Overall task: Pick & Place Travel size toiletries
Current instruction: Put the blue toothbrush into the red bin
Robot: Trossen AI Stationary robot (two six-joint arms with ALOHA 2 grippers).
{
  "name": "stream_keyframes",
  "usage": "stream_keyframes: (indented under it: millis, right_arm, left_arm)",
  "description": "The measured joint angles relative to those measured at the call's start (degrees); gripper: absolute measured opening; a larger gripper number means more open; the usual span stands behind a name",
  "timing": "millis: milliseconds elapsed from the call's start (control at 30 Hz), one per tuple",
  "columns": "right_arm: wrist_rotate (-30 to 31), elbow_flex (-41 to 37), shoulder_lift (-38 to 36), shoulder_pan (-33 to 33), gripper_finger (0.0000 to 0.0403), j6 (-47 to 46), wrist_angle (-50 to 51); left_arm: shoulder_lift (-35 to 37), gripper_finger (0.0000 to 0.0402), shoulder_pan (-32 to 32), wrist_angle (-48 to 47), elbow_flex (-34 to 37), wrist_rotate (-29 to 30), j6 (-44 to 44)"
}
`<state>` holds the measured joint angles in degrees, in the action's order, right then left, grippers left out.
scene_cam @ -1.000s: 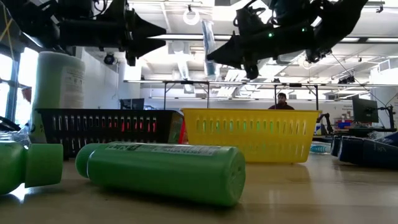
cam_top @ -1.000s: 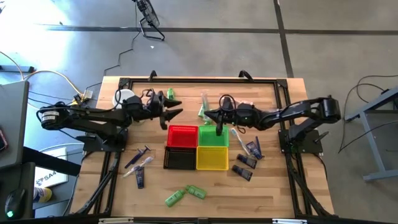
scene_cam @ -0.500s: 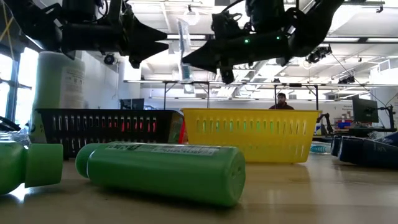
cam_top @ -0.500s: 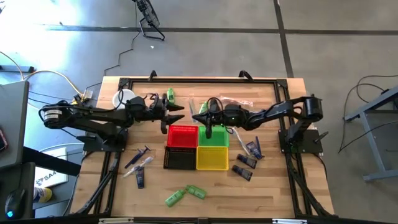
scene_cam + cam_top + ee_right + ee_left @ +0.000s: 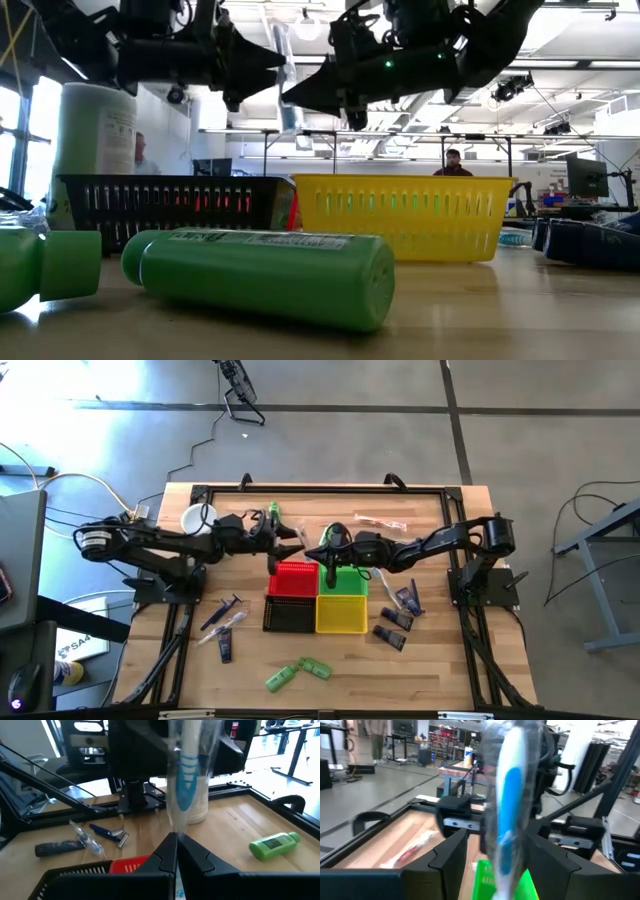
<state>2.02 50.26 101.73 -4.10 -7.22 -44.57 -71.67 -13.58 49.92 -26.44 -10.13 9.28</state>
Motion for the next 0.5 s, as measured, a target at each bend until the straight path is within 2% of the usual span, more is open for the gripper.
stream_keyframes:
  millis: [500]
  right_arm:
    - [1.66,0.0,0.0,0.0,0.0003,0.0,1.65]
  left_arm:
    - [-2.11,0.0187,0.5,-0.38,-1.94,0.05,-0.02]
